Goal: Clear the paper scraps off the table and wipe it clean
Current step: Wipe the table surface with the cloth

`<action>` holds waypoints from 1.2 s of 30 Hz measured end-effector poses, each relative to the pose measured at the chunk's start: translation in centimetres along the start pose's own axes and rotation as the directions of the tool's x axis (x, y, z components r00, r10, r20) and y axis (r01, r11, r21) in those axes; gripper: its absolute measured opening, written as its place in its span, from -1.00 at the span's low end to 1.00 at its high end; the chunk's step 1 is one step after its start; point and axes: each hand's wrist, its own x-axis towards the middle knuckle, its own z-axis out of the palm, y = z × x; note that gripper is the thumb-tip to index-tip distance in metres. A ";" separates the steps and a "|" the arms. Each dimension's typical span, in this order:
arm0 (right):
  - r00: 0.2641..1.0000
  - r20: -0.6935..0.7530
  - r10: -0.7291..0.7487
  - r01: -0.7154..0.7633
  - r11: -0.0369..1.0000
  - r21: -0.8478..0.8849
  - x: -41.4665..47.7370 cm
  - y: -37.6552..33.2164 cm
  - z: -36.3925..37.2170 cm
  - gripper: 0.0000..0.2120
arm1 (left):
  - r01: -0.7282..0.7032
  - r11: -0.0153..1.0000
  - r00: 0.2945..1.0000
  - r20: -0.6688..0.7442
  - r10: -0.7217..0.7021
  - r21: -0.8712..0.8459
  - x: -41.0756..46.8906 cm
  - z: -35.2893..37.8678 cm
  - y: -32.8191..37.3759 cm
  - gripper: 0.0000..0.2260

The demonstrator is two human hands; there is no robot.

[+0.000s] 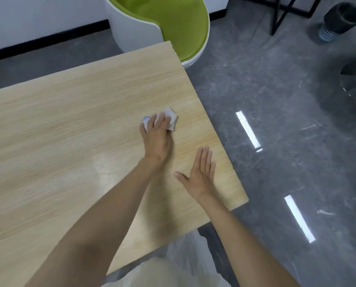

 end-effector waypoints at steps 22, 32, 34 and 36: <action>0.982 -0.181 0.058 -0.055 0.998 0.024 -7.7 11.0 0.6 -0.48 | -0.503 0.851 0.863 0.033 0.504 0.153 -6.9 1.4 -0.8 -0.60; 0.948 -0.309 0.077 -0.058 0.996 0.069 -7.6 11.4 0.8 -0.35 | -0.790 0.598 0.612 0.239 0.754 0.136 -13.9 4.2 4.6 -0.55; 0.951 -0.307 0.038 -0.030 0.999 0.032 -7.7 11.6 0.9 -0.36 | -0.666 0.726 0.745 0.108 0.659 0.171 -11.8 3.2 2.2 -0.56; 0.961 -0.276 0.016 0.008 0.996 0.086 -7.9 11.7 0.8 -0.38 | -0.338 0.938 0.938 -0.055 0.343 0.081 -11.4 2.8 1.4 -0.51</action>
